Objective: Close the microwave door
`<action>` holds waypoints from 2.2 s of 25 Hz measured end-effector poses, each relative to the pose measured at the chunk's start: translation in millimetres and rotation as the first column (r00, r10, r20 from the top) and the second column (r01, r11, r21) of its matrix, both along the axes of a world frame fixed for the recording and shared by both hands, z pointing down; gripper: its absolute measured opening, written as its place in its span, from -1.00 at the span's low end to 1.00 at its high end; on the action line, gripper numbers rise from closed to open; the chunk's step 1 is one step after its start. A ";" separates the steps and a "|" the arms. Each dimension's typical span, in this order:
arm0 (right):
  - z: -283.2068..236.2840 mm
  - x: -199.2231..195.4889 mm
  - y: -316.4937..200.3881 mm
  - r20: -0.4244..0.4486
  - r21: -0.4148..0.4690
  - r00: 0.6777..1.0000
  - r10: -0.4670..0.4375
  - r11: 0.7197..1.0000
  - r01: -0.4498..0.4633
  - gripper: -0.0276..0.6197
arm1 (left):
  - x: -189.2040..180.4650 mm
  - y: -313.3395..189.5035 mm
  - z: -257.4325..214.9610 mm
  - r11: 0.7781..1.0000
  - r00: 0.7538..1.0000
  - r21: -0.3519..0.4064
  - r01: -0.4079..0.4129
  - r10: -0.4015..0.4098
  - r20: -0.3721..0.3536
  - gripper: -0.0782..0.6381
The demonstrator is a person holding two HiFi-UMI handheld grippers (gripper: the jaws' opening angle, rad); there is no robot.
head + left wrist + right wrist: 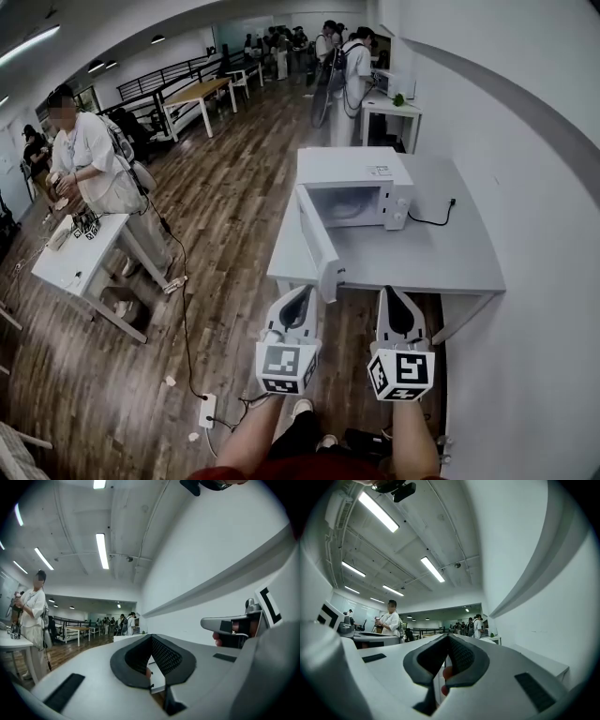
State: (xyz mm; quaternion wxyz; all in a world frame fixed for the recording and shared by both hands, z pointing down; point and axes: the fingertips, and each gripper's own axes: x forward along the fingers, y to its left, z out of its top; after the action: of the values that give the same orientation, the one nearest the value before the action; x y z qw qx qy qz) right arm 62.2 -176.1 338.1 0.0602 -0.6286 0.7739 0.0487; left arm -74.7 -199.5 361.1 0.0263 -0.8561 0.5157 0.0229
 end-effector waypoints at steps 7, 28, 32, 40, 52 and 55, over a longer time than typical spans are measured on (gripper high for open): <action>20.8 -14.3 -41.5 -0.023 -0.033 1.000 -0.009 0.999 0.008 -0.83 | -6.2 -43.8 20.7 1.000 1.000 -0.016 -0.001 0.001 0.015 -0.71; 122.9 -22.4 -131.3 0.006 -0.215 0.999 0.038 0.976 -0.036 -0.83 | 16.9 -139.8 148.4 0.954 0.961 -0.196 -0.227 0.251 0.112 -0.40; 133.7 -19.2 -140.2 0.001 -0.244 0.998 0.066 0.968 -0.064 -0.83 | 22.0 -149.9 164.3 0.939 0.948 -0.215 -0.268 0.297 0.116 -0.34; 146.6 -11.2 -154.9 -0.006 -0.272 0.993 0.118 0.955 -0.115 -0.83 | 36.5 -166.3 182.9 0.896 0.901 -0.231 -0.381 0.415 0.124 -0.30; 149.6 2.2 -170.8 -0.012 -0.278 0.982 0.187 0.943 -0.183 -0.83 | 49.3 -168.7 182.7 0.853 0.848 -0.196 -0.484 0.512 0.135 -0.36; 148.9 6.4 -172.9 -0.012 -0.272 0.979 0.203 0.942 -0.199 -0.83 | 54.9 -170.0 183.0 0.845 0.840 -0.195 -0.498 0.526 0.132 -0.36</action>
State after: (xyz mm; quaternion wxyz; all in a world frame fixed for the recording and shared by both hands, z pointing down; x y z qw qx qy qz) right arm 68.5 -349.0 487.0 -0.0254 -0.7068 0.7046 -0.0573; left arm -19.8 -369.5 544.1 0.0000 -0.9607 0.2633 -0.0878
